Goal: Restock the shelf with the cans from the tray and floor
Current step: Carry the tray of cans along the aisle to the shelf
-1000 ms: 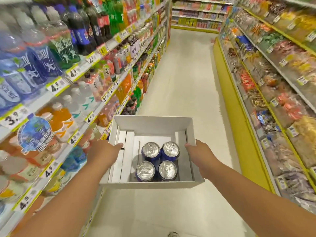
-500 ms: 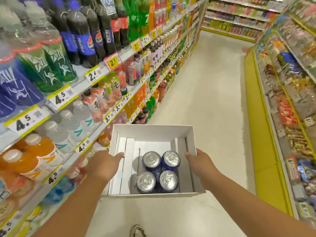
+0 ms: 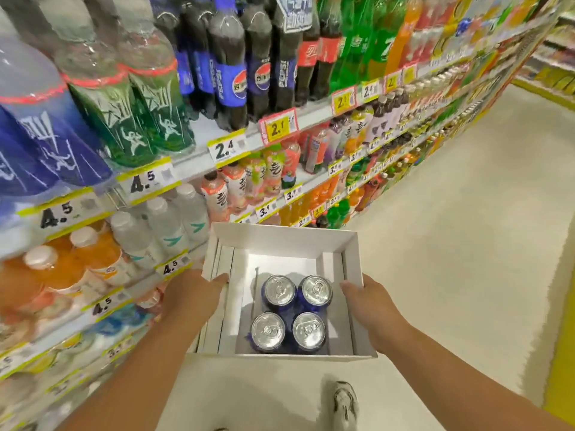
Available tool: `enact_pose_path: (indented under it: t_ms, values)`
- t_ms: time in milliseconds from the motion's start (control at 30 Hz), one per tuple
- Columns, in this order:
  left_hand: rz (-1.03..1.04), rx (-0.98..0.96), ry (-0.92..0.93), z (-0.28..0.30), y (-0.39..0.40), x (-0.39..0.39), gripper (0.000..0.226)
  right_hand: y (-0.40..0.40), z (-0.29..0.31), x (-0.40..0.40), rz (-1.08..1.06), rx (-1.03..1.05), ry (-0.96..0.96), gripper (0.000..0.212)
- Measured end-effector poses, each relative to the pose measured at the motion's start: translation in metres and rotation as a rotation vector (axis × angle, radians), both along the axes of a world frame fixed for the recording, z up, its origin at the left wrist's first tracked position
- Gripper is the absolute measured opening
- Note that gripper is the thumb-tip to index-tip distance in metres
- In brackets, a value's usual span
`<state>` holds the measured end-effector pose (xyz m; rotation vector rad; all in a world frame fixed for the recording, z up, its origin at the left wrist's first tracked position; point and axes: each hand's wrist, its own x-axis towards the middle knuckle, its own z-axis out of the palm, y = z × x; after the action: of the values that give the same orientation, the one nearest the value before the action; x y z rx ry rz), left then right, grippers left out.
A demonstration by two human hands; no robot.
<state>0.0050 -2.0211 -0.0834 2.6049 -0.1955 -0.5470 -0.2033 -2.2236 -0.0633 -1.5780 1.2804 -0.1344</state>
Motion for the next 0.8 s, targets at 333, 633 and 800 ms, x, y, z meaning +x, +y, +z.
enact_pose_path:
  t_ms: [333,633,800]
  values:
    - [0.378,0.064,-0.011,-0.056,-0.013,-0.069,0.047,-0.08,-0.075,0.034,0.429,0.04,0.019,0.012]
    - [0.56,0.074,0.106,-0.149,0.02,-0.132,0.048,-0.065,-0.166,0.032,0.607,0.087,0.113,0.014]
    - [0.64,0.072,0.123,-0.229,0.035,-0.152,0.051,-0.052,-0.253,0.032,0.662,0.097,0.149,0.019]
